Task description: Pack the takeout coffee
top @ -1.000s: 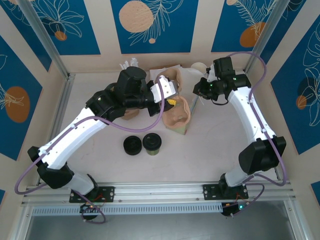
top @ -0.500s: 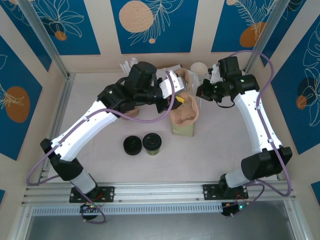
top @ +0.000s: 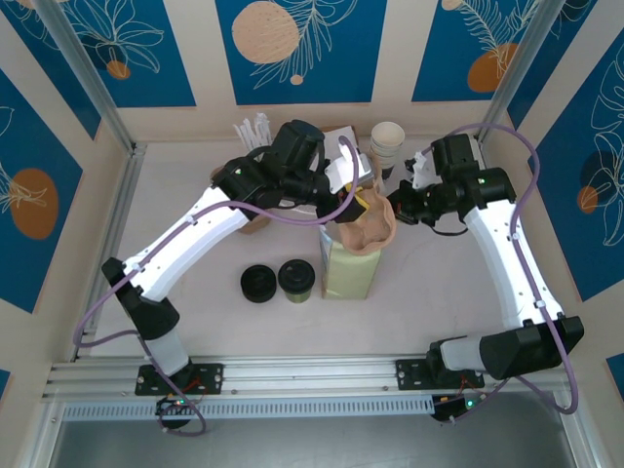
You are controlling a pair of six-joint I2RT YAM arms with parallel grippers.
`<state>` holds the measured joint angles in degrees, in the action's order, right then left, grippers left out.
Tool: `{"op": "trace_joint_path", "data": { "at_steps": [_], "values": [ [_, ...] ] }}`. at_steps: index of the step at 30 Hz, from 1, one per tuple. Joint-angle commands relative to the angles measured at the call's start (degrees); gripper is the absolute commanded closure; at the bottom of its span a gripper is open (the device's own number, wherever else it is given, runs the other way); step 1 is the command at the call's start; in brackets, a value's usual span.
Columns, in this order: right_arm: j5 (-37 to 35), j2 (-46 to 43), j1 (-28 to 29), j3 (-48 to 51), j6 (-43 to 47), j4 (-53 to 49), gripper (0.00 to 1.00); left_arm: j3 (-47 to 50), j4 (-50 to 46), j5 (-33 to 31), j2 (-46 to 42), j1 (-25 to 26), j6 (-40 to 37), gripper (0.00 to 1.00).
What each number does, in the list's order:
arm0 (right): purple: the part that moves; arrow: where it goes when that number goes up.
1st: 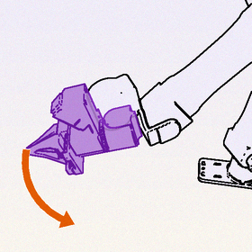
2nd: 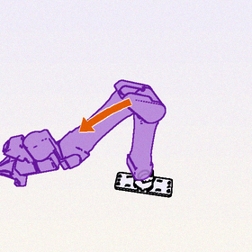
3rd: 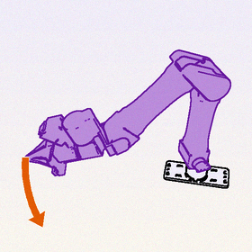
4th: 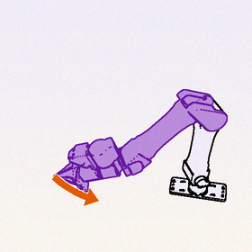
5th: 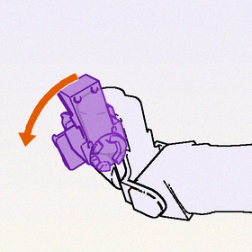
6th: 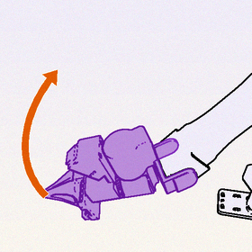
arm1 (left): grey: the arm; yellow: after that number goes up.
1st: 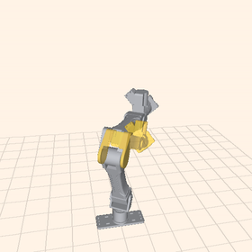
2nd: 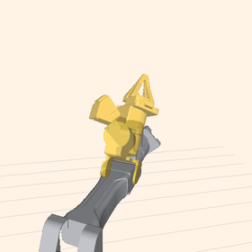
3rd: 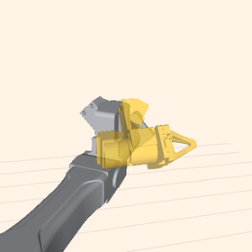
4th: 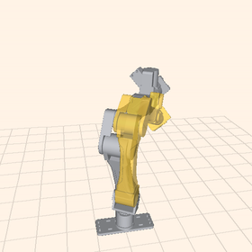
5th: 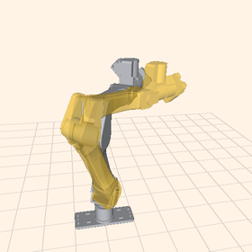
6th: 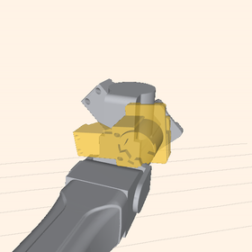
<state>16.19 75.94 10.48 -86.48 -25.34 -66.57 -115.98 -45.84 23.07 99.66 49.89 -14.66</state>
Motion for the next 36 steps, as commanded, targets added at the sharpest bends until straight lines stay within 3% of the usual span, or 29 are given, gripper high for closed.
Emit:
{"op": "trace_joint_path", "data": {
  "at_steps": [1,17,36],
  "values": [
    [4.1,-1.1,0.1,1.5,2.6,-2.6,0.97,-1.6,-2.5,4.4,1.4,-0.7,2.0,0.62],
    [-2.4,-3.3,0.1,3.5,5.8,-3.8,0.95,0.2,-5.9,7.7,4.5,-1.5,4.0,0.62],
    [-5.0,-4.7,0.1,-0.1,5.2,-5.2,0.66,0.1,-9.1,8.4,7.5,-2.7,3.6,0.62]
  ]
}}
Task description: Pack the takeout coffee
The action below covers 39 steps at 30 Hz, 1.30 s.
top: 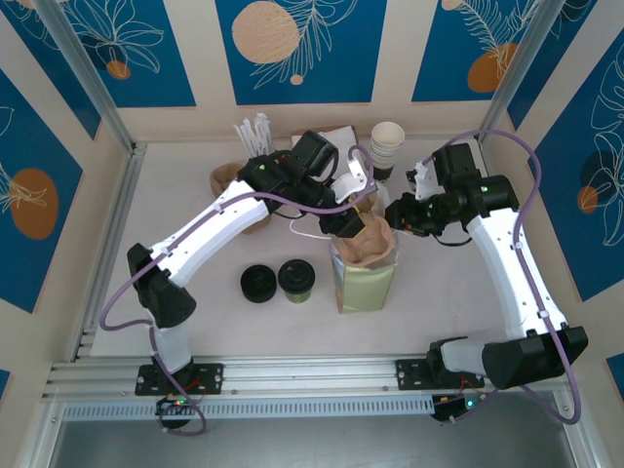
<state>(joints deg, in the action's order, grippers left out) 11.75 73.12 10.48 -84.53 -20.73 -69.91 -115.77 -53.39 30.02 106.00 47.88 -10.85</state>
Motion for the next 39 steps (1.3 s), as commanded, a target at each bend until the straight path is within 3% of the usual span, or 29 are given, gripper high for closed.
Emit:
{"op": "trace_joint_path", "data": {
  "at_steps": [1,19,39],
  "values": [
    [-0.7,-2.0,0.1,-2.3,0.6,-2.1,0.65,-0.2,-1.7,1.5,1.5,-0.6,-0.2,0.62],
    [-2.0,-6.0,0.0,-7.6,-1.0,-10.4,0.57,-3.9,-1.8,1.6,6.0,-1.4,-0.4,0.63],
    [2.6,-12.9,1.3,7.1,-6.7,-6.5,0.57,-5.2,-0.9,1.9,7.6,-2.2,1.3,0.64]
  ]
}}
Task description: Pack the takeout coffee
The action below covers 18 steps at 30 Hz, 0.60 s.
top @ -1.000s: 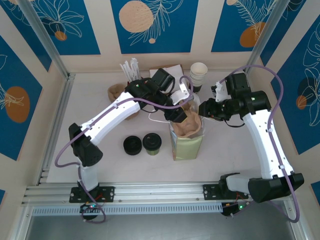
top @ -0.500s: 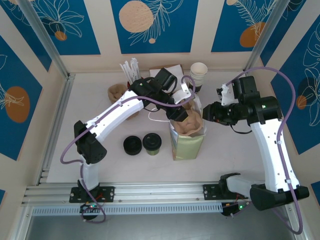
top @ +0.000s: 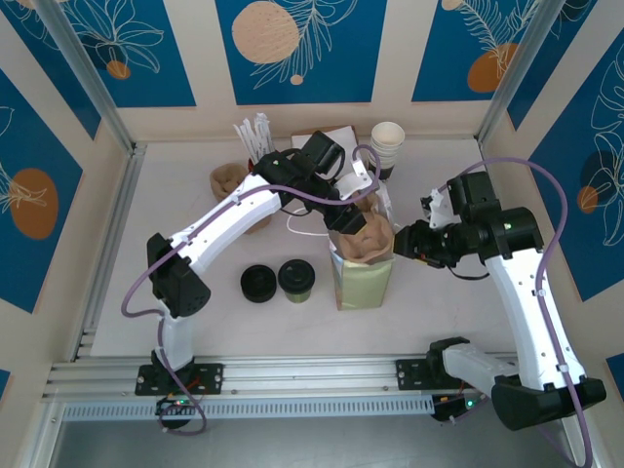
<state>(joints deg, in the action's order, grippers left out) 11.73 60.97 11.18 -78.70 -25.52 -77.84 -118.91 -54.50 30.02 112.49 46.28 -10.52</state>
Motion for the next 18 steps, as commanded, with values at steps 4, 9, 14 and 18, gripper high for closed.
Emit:
{"op": "trace_joint_path", "data": {
  "at_steps": [4,9,14,18],
  "values": [
    [3.5,-0.9,0.9,2.8,-2.6,2.8,0.57,-2.0,0.2,1.9,1.0,-0.7,1.0,0.64],
    [4.1,-0.9,1.9,3.7,-3.4,3.2,0.57,-2.0,0.2,1.7,1.0,-0.7,1.2,0.64],
    [4.0,-1.7,2.6,4.0,-2.6,2.4,0.57,-2.1,-0.3,0.8,1.0,-0.9,0.6,0.65],
    [4.6,-2.5,2.8,4.0,-1.3,1.7,0.58,-2.1,-0.3,0.9,1.1,-1.3,0.5,0.65]
  ]
}}
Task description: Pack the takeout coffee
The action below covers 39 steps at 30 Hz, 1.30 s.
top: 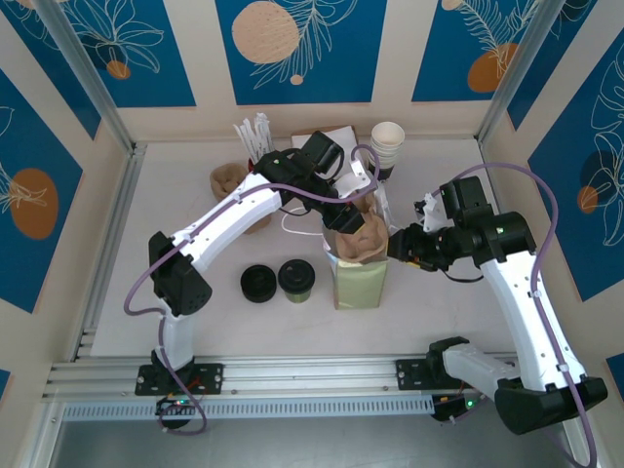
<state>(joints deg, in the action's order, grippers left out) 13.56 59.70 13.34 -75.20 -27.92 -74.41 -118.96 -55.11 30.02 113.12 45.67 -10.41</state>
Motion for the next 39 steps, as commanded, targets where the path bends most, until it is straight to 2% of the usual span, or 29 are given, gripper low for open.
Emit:
{"op": "trace_joint_path", "data": {
  "at_steps": [1,8,27,39],
  "values": [
    [3.0,-1.4,0.7,0.7,1.6,-1.8,0.58,-2.0,0.4,0.9,0.4,-0.8,0.4,0.65],
    [4.5,-2.0,1.3,1.0,4.3,-3.0,0.58,-2.0,0.5,0.4,0.7,-1.4,0.6,0.65],
    [3.3,-2.1,2.3,0.0,7.6,-5.2,0.59,-1.3,-0.1,-0.7,1.2,-1.6,-0.5,0.67],
    [1.3,-2.1,1.5,-6.8,5.5,-4.5,0.59,1.2,-1.8,-3.4,-0.8,-1.2,-6.3,0.68]
  ]
}}
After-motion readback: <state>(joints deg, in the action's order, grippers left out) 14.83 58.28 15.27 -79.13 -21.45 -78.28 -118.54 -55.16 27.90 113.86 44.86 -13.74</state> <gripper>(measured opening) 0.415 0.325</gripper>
